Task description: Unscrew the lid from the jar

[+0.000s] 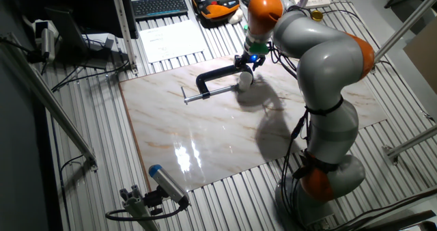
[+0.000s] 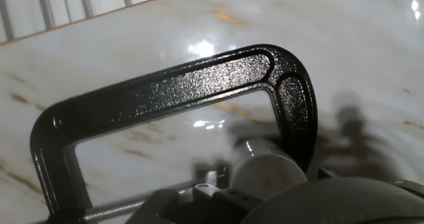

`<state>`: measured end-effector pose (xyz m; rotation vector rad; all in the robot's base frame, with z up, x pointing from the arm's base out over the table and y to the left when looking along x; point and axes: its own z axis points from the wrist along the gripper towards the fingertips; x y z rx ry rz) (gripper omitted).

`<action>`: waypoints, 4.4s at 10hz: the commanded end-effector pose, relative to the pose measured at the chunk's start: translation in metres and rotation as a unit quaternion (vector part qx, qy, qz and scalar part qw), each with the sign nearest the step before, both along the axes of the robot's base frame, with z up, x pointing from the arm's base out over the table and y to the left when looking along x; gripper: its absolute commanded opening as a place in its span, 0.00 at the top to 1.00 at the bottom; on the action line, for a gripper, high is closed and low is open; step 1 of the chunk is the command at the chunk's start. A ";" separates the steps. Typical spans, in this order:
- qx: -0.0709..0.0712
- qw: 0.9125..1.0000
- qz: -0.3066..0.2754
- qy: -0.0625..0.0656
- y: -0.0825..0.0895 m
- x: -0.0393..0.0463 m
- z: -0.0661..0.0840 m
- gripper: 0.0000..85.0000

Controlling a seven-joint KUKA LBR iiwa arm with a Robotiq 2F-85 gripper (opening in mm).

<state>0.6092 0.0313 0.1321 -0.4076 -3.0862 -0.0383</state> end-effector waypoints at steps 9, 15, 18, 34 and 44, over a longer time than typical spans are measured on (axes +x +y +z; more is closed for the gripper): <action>0.011 0.637 -0.770 0.019 -0.003 -0.0065 -0.003 0.40; 0.023 0.662 -0.749 0.017 -0.004 -0.0160 -0.011 0.00; 0.026 0.629 -0.777 0.020 -0.005 -0.0157 -0.012 0.00; -0.015 0.712 -0.702 0.002 -0.005 -0.0144 -0.013 0.00; -0.010 0.719 -0.695 -0.003 -0.005 -0.0157 -0.015 0.00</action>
